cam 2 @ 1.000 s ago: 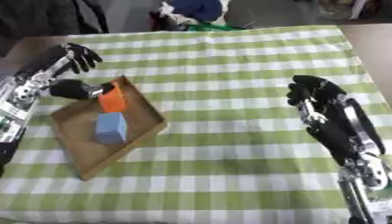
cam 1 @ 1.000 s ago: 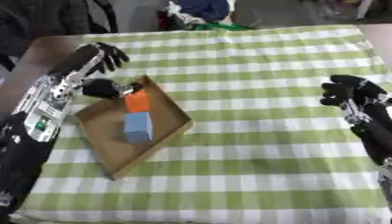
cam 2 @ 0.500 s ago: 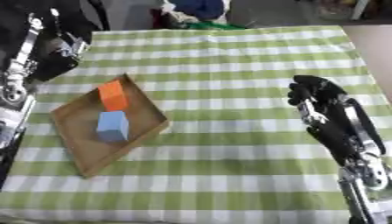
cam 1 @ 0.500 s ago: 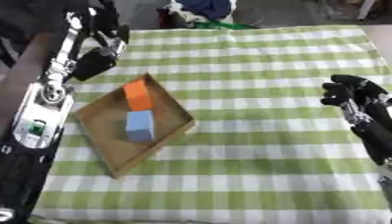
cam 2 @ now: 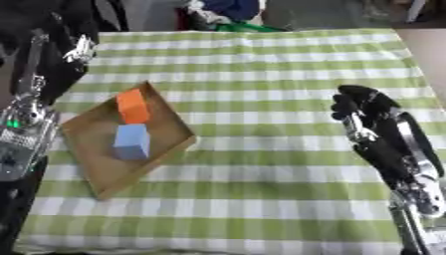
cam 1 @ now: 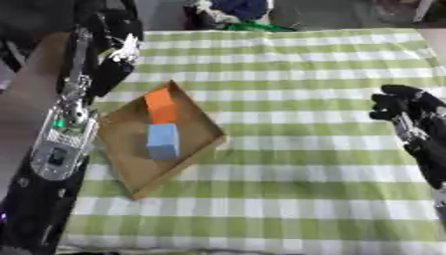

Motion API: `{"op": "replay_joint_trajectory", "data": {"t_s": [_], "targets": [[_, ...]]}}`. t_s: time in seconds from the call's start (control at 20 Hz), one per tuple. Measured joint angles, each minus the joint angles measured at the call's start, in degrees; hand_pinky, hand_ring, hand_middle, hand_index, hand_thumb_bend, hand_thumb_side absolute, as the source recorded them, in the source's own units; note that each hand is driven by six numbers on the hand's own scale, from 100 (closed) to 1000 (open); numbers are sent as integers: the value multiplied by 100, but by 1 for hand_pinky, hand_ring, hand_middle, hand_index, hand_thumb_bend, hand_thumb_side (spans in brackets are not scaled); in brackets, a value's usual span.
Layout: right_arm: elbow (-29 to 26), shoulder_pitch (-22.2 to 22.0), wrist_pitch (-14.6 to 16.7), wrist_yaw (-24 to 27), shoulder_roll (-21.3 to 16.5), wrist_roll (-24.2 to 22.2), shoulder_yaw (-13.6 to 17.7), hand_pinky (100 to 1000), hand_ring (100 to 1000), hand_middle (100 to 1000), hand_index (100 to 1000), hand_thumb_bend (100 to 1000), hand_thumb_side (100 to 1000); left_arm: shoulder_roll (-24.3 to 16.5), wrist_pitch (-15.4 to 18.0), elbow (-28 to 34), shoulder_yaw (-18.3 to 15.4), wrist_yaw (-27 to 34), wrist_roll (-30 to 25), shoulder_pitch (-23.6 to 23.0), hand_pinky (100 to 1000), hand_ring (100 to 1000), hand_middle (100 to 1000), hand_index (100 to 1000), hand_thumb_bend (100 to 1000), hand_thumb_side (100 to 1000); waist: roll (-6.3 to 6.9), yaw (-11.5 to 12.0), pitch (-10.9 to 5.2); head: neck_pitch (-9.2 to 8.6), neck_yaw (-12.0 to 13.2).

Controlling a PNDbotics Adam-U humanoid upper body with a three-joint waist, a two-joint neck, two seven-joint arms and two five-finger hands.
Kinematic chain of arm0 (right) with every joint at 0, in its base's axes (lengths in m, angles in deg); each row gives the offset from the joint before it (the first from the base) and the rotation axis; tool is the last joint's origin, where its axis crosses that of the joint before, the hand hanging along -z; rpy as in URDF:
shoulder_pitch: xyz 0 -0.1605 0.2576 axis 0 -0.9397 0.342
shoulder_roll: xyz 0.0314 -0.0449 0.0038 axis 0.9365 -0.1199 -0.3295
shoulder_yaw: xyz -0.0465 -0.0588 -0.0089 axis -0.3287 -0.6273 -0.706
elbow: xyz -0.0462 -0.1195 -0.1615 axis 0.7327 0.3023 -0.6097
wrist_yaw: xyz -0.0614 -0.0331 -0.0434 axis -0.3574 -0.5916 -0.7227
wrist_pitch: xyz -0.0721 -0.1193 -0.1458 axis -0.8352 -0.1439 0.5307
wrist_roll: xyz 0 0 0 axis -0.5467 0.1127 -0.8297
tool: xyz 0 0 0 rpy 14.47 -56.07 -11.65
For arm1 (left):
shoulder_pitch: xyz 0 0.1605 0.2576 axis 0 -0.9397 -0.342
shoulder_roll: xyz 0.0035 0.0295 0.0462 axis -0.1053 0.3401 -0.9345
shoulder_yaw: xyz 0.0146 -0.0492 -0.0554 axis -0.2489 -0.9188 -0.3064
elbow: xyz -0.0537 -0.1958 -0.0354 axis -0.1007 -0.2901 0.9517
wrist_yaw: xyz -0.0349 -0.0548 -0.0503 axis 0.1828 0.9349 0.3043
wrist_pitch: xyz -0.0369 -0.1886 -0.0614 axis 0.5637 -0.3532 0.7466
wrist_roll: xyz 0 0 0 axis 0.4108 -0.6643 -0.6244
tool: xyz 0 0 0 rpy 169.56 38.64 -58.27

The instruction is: Pick up objects on the table and place them in the box.

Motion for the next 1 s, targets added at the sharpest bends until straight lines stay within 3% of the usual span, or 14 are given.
{"op": "replay_joint_trajectory", "data": {"t_s": [1.0], "targets": [[-1, 30, -1, 0, 0, 0, -1, 733, 842, 569, 790, 100, 460, 182, 7, -38, 71, 88, -117, -146, 450, 533, 506, 711, 246, 582, 43, -10, 32, 4, -22]]}}
